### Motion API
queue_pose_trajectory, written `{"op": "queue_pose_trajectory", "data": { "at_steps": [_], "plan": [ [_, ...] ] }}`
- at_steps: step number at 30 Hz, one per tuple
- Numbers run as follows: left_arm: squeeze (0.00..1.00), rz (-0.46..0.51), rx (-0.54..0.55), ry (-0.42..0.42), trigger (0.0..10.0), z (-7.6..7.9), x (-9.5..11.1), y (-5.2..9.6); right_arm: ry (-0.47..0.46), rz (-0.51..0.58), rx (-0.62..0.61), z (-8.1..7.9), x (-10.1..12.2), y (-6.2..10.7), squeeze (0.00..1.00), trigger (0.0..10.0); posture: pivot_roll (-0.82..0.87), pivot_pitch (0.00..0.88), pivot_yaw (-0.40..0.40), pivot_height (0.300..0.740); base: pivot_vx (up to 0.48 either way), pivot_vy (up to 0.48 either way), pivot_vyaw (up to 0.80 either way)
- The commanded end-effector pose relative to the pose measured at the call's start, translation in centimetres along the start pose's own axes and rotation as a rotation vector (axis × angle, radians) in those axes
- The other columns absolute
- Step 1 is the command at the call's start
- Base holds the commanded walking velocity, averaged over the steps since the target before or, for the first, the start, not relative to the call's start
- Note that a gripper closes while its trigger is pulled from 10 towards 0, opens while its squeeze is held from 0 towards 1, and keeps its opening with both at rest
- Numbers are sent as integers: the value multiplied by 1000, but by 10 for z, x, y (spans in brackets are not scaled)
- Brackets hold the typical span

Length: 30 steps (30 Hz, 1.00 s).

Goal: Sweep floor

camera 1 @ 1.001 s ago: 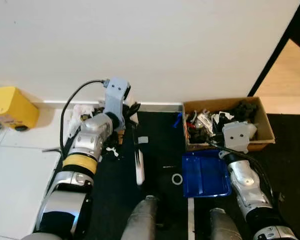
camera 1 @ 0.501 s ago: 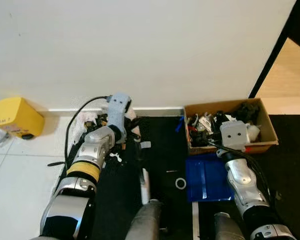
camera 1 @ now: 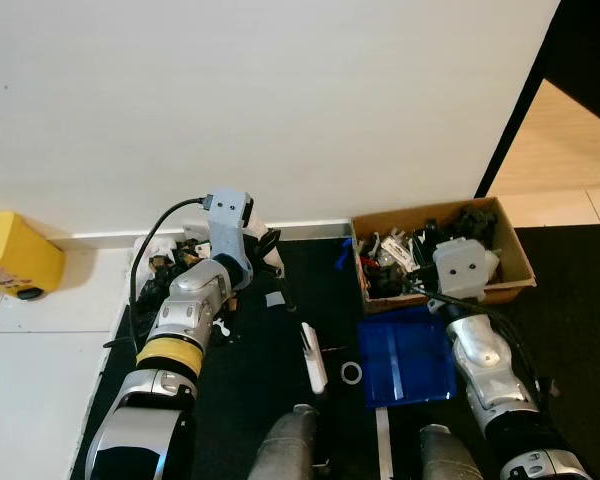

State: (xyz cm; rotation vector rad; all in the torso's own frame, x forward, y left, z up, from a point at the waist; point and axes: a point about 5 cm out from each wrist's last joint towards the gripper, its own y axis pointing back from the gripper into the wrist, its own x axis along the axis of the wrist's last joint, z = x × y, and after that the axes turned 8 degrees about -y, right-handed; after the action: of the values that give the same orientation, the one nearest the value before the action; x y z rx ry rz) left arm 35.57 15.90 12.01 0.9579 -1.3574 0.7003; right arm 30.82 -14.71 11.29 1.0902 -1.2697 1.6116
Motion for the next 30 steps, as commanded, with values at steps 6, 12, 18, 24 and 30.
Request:
{"op": "queue_pose_trajectory", "data": {
  "at_steps": [6, 12, 18, 24, 30],
  "plan": [
    [0, 7, 35, -2, 10000, -2, -3, 5, -7, 90, 2, 11, 24, 2, 0, 10000, 103, 176, 129, 740, 0, 0, 0],
    [0, -1, 36, -10, 10000, -1, -4, 4, 24, 23, 5, 18, 13, 11, 0, 10000, 101, 184, 135, 740, 0, 0, 0],
    [0, -6, 55, -20, 10000, -7, -2, 6, 26, 14, 8, 22, 17, 16, 0, 10000, 104, 188, 134, 740, 0, 0, 0],
    [0, -10, 62, -15, 10000, -7, -5, 6, 28, -28, -15, 22, 4, 20, 0, 10000, 109, 191, 136, 740, 0, 0, 0],
    [0, -10, 54, -12, 10000, -4, -6, 6, 24, -76, -26, 16, -10, 21, 0, 10000, 122, 196, 138, 740, 0, 0, 0]
  ]
}}
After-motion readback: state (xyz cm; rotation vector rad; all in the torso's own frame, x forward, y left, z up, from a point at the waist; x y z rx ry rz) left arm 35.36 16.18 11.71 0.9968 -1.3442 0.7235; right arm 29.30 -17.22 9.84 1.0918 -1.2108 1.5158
